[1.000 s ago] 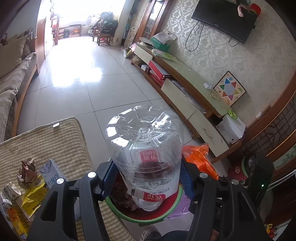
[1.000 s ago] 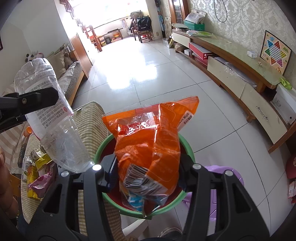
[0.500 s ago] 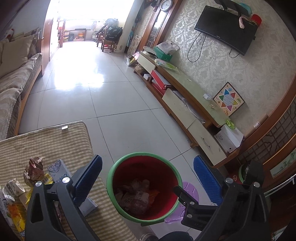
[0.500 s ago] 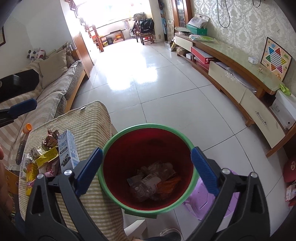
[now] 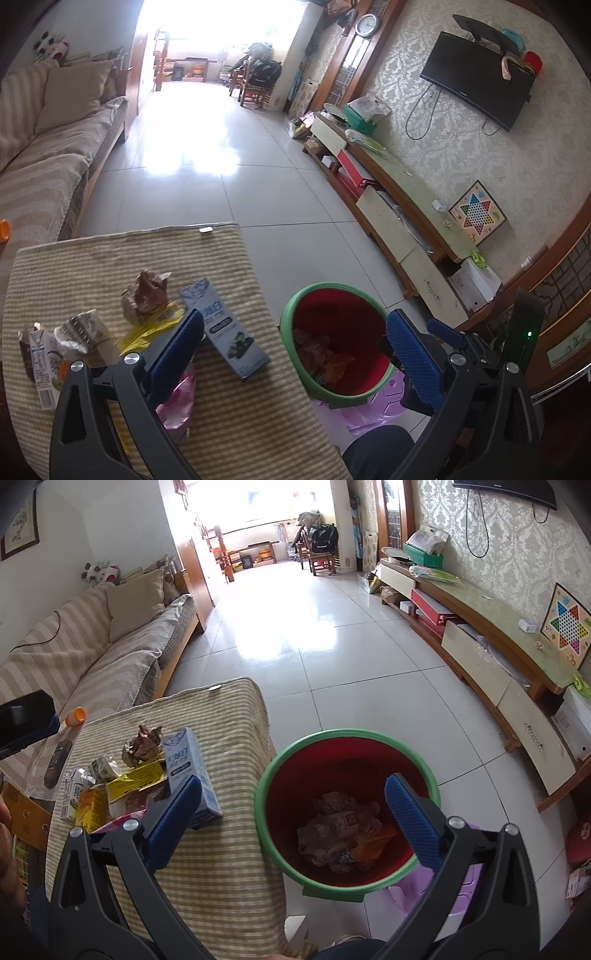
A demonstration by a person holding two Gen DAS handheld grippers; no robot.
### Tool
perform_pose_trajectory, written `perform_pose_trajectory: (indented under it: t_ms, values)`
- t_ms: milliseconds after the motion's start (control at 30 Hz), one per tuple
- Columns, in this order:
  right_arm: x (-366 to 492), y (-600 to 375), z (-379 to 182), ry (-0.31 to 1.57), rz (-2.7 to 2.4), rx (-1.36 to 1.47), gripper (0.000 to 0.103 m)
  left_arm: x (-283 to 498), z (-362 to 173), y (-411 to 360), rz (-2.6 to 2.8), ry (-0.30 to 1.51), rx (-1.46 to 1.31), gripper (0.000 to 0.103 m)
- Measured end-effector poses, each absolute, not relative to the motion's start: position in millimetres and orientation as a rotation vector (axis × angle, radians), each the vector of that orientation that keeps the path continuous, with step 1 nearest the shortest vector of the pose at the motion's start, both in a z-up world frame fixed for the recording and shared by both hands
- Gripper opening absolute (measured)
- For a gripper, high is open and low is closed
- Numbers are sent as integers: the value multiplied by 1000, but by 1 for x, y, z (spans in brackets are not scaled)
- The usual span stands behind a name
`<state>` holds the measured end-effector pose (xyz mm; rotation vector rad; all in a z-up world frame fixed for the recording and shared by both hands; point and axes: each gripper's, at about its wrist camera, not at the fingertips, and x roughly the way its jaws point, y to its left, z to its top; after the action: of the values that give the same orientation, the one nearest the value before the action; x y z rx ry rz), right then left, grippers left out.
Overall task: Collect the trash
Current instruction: 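Move both tools back over the table toward the cartons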
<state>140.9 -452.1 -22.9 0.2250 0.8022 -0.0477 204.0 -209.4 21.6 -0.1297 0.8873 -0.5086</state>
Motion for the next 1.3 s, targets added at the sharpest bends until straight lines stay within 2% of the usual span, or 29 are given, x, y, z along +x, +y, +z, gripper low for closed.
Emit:
perform_pose_trajectory:
  t_ms: [400,733,1133,1300]
  values:
    - [149,-360,-13,807,68,122,98,173,15,-80,-327,884,-171,95]
    - [168,-308,-29,856,115,65,98,168,-12,6,-149,940,-183,95]
    - [190,-286,-60,926,127,38,98,198,-70,39,-17,1060,-209,94]
    - [205,-287,-73,950,128,36,98,216,-93,41,9,1114,-219,87]
